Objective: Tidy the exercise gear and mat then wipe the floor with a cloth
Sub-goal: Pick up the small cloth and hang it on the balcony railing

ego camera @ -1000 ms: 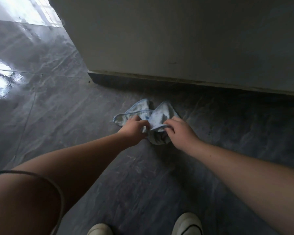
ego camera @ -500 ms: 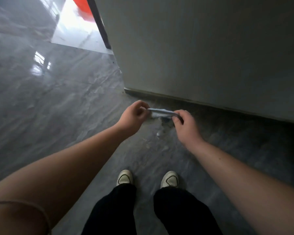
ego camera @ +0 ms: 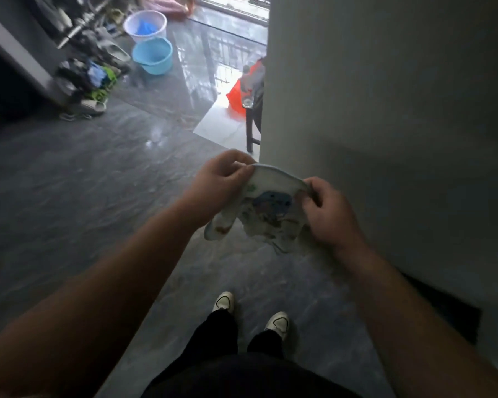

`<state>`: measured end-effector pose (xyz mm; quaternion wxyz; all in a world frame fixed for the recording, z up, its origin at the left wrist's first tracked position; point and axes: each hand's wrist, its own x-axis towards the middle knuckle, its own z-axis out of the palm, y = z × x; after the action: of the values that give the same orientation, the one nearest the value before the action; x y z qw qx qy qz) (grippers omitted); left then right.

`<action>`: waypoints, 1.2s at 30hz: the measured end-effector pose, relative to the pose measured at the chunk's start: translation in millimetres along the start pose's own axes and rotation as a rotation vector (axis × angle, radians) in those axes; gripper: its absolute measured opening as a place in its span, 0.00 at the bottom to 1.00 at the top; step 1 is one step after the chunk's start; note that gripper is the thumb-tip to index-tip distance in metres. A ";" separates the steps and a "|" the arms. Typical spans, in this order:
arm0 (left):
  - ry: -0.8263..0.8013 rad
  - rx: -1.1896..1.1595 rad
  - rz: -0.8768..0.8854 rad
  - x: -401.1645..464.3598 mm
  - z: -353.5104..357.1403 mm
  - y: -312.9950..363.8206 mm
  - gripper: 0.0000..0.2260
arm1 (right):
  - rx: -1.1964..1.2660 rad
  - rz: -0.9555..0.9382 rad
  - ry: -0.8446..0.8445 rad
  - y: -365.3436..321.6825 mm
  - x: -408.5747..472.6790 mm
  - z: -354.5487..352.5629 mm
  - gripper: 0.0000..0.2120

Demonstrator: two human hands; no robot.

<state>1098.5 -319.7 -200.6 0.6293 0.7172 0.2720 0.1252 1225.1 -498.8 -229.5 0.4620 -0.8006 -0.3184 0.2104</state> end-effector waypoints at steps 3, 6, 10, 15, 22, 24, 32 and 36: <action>0.076 -0.036 0.047 -28.0 -18.9 18.5 0.05 | 0.030 -0.118 -0.133 -42.4 -8.2 9.8 0.03; 0.174 -0.060 0.061 -50.2 -42.3 24.8 0.05 | 0.158 -0.067 -0.453 -86.8 -11.6 33.8 0.11; 0.336 -0.013 0.079 -75.4 -84.1 28.8 0.05 | -0.130 -0.231 -0.588 -127.7 -8.9 84.5 0.16; 0.432 0.074 0.071 -100.8 -144.8 14.9 0.04 | -0.284 -0.270 -0.572 -167.3 0.9 144.2 0.06; 0.467 0.003 0.053 -135.5 -264.3 -34.2 0.02 | -0.094 -0.053 -0.602 -224.0 3.4 242.7 0.08; 0.458 0.017 0.044 -144.0 -304.2 -45.8 0.04 | 0.008 0.005 -0.578 -241.5 0.7 275.0 0.04; 0.316 0.037 -0.085 -172.1 -430.1 -88.0 0.24 | 0.465 0.159 -0.550 -305.9 19.3 350.6 0.16; 0.136 -0.128 -0.110 -154.3 -460.2 -97.9 0.26 | 0.670 0.179 -0.527 -329.5 54.8 356.9 0.19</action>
<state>708.9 -14.2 -189.3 0.6597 0.6493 0.3447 0.1561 934.8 -121.9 -117.0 0.5793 -0.5498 -0.2685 0.5385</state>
